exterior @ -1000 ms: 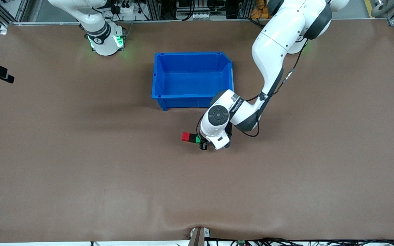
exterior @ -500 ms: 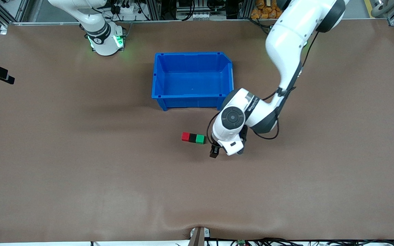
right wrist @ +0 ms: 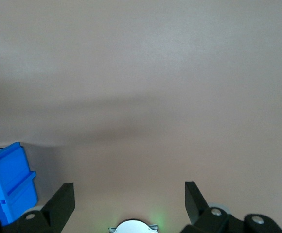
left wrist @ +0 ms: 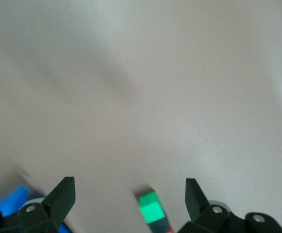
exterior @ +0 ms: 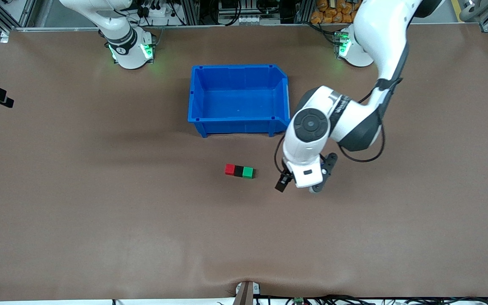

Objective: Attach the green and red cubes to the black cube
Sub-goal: 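Open the left gripper and lift it away from the cubes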

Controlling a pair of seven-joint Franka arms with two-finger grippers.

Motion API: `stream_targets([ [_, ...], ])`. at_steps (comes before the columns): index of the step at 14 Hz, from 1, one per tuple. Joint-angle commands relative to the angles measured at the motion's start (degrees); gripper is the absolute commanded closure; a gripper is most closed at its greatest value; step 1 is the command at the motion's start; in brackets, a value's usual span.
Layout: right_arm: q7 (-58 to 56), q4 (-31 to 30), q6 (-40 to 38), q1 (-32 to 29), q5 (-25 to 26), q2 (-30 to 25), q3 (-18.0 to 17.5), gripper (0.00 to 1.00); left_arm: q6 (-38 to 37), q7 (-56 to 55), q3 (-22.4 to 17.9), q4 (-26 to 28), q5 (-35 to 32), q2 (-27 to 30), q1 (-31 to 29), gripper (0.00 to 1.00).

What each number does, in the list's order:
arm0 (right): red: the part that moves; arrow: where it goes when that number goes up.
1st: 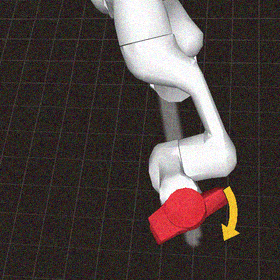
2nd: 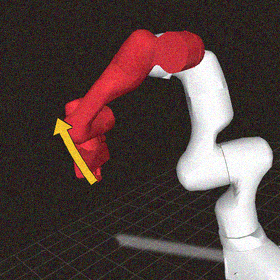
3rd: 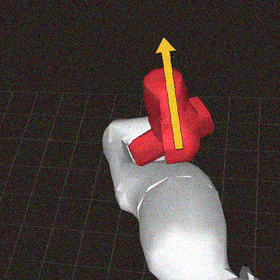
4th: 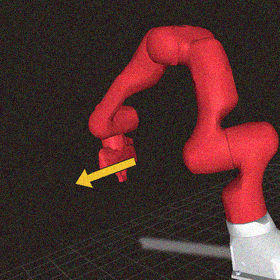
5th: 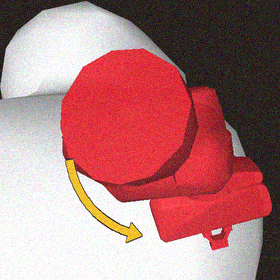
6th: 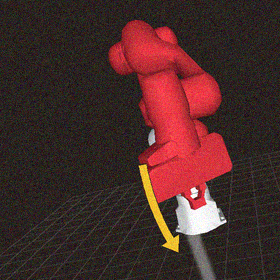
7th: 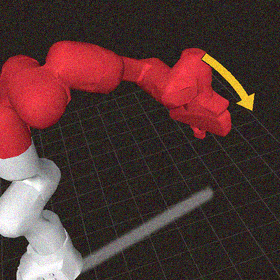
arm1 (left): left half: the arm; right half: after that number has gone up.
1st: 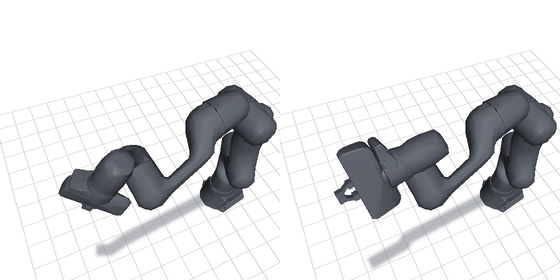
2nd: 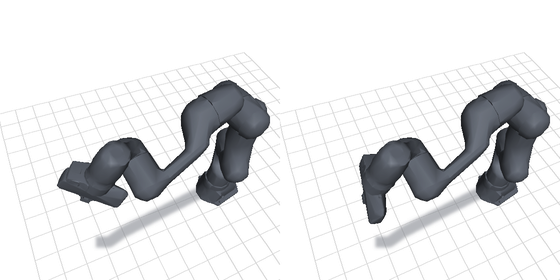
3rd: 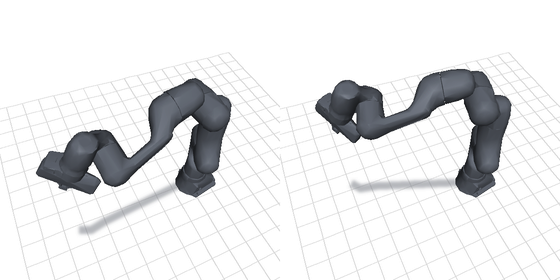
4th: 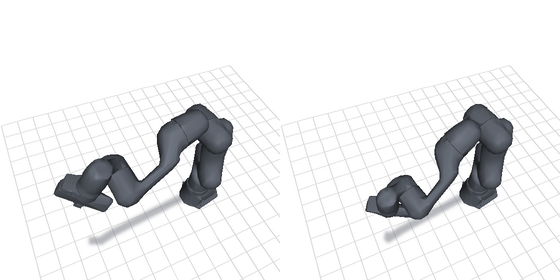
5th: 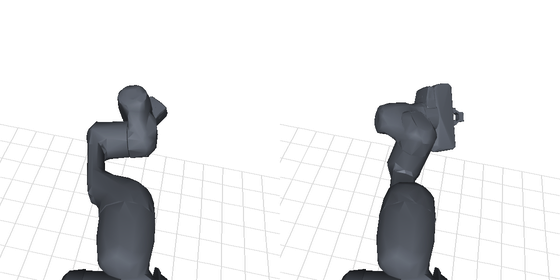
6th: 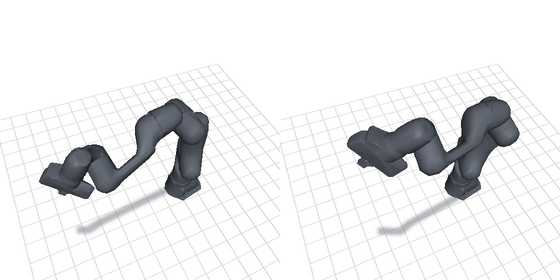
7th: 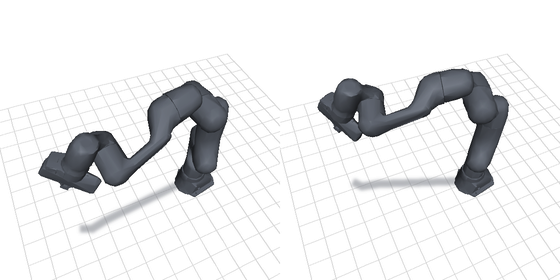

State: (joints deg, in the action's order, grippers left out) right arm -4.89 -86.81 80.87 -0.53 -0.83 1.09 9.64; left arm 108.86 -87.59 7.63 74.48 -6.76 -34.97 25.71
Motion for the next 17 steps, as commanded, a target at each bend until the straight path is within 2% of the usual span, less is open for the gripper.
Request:
stream_targets([
  [1, 0.7, 0.3, 0.2, -1.1, 1.2, 0.4, -0.8, 0.00, -4.2, 10.6, 0.4, 2.5, -1.0, 5.2, -3.5, 0.00],
  [12, 0.8, 0.3, 0.8, -1.0, 1.5, 0.4, -0.8, 0.00, -20.3, 53.8, 0.5, 2.5, -1.0, 15.8, -18.9, 0.00],
  [17, 0.8, 0.3, 0.8, -1.0, 1.5, 0.8, -0.8, 0.00, -23.0, 62.5, 0.5, 2.6, -0.4, 18.4, -24.2, 0.00],
])
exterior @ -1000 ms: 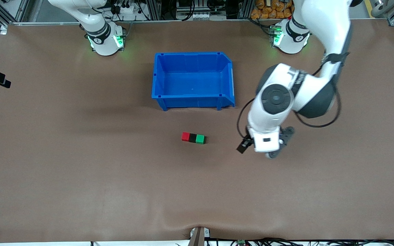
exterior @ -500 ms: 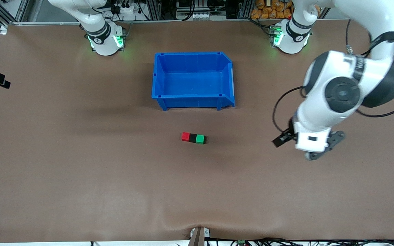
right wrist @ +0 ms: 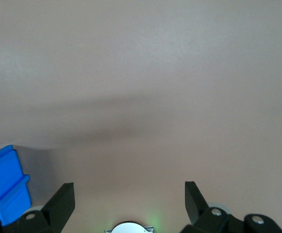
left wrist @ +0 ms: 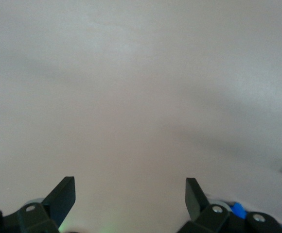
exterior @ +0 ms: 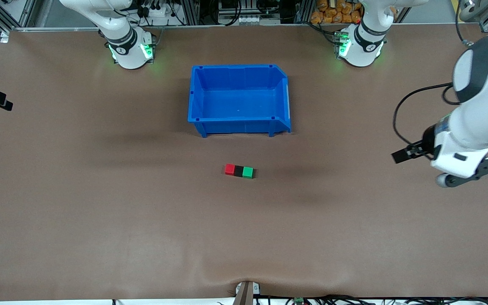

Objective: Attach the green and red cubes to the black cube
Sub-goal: 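Open the left gripper and lift it away from the cubes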

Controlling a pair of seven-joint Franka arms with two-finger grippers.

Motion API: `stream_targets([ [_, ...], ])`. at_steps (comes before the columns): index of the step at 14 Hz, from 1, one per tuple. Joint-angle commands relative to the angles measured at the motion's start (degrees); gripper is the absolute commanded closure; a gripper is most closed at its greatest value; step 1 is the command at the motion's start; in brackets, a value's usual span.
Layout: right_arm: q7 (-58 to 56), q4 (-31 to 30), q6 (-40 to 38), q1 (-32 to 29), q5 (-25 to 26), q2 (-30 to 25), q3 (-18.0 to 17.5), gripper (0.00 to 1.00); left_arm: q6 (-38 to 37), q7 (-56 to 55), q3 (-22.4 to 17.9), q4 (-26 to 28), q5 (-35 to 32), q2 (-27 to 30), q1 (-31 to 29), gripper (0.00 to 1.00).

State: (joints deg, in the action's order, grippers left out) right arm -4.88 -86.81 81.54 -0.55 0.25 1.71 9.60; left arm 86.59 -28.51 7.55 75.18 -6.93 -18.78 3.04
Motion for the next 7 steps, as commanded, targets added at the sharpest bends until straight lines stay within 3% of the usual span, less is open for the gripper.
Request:
stream_targets([
  [1, 0.7, 0.3, 0.1, -0.9, 0.5, 0.1, -0.8, 0.00, -0.7, 6.2, 0.6, 1.9, -0.2, 2.8, -2.8, 0.00],
  [7, 0.7, 0.3, 0.2, -0.9, 0.5, 0.2, -0.8, 0.00, -2.0, 16.5, 0.5, 1.7, -0.7, 5.7, -5.4, 0.00],
])
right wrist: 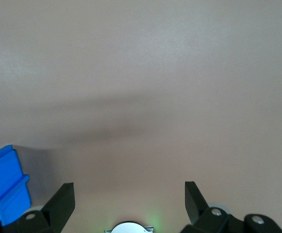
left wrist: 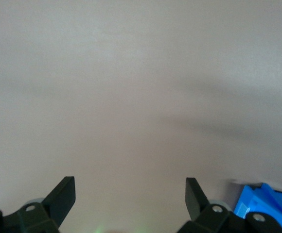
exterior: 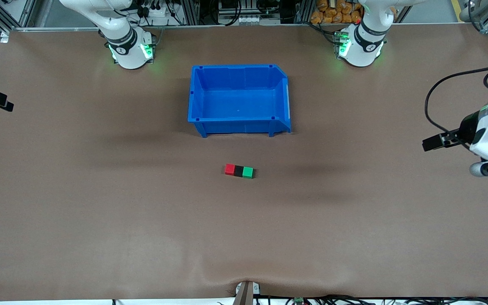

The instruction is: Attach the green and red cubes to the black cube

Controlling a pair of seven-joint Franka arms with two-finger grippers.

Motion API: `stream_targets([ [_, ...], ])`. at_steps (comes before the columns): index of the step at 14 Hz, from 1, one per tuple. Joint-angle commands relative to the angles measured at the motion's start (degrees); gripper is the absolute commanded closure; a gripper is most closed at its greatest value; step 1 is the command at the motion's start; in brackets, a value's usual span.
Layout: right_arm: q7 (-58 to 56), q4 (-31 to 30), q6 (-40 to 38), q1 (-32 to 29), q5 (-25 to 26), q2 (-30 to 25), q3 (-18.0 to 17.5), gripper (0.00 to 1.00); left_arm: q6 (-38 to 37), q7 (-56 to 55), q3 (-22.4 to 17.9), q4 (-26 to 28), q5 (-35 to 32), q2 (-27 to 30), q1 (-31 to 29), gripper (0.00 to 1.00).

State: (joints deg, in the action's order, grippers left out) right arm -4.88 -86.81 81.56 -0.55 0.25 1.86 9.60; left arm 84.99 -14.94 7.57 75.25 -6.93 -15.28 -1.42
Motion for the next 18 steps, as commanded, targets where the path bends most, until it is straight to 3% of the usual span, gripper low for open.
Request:
stream_targets([
  [1, 0.7, 0.3, 0.2, -0.9, 0.5, 0.1, -0.8, 0.00, -0.4, 4.4, 0.5, 1.5, -0.8, 2.3, -0.9, 0.00],
  [9, 0.7, 0.3, 1.1, -1.2, 0.5, 0.3, -0.8, 0.00, -0.7, 8.4, 0.4, 2.5, 0.2, 3.9, -1.0, 0.00],
  [12, 0.7, 0.3, 1.1, -1.2, 0.5, 0.3, -0.7, 0.00, 0.7, 8.8, 0.3, 9.1, 0.6, 9.6, -0.7, 0.00],
  [16, 0.7, 0.3, 1.1, -1.1, 0.5, 0.4, -0.8, 0.00, 6.1, 8.9, -1.1, 23.6, 0.7, 21.8, -1.0, 0.00],
  [18, 0.7, 0.3, 1.1, -1.1, 0.5, 0.4, -0.8, 0.00, 6.9, 8.9, -2.0, 23.6, 0.9, 22.2, -0.9, 0.00],
])
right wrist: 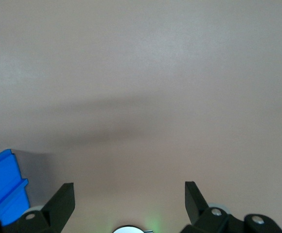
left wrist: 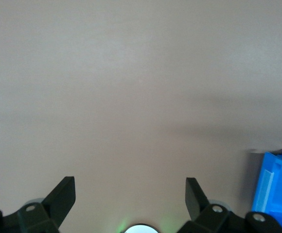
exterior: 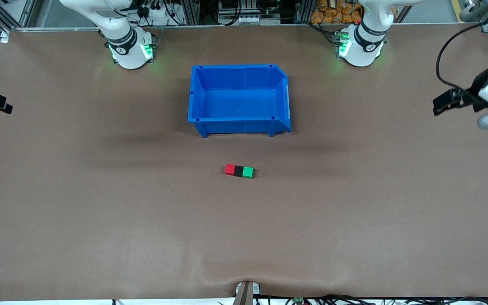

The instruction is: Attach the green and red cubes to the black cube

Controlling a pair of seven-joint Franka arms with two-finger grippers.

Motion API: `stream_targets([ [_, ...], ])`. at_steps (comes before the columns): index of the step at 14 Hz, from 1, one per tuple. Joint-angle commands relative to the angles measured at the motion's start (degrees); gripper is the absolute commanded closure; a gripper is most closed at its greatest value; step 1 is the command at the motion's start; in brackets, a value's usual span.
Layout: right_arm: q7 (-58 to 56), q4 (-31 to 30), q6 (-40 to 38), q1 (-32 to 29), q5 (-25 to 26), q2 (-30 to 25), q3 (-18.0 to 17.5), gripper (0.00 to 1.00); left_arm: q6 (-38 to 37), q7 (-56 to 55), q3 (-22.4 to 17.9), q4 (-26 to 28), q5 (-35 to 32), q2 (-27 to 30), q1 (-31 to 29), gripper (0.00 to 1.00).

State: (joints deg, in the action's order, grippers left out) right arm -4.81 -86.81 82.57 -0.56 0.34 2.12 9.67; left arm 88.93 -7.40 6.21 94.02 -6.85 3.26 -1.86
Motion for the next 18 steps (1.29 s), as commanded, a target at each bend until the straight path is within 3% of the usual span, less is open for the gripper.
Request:
stream_targets([
  [1, 0.7, 0.3, 0.0, -1.2, 0.4, 0.2, -0.9, 0.00, 2.8, 1.4, -0.8, 3.6, 1.0, 3.1, -0.6, 0.00],
  [4, 0.7, 0.3, 0.0, -1.1, 0.4, 0.2, -0.9, 0.00, 1.0, 1.4, -0.7, -1.1, 0.9, -0.6, -0.8, 0.00],
  [12, 0.7, 0.3, 0.0, -1.2, 0.4, 0.2, -0.9, 0.00, 0.7, 5.5, -0.3, -1.1, 1.1, -0.7, -0.7, 0.00],
  [18, 0.7, 0.3, 0.0, -1.2, 0.4, 0.2, -0.9, 0.00, 0.8, 1.9, -0.1, -2.2, 4.7, -1.0, 0.1, 0.00],
])
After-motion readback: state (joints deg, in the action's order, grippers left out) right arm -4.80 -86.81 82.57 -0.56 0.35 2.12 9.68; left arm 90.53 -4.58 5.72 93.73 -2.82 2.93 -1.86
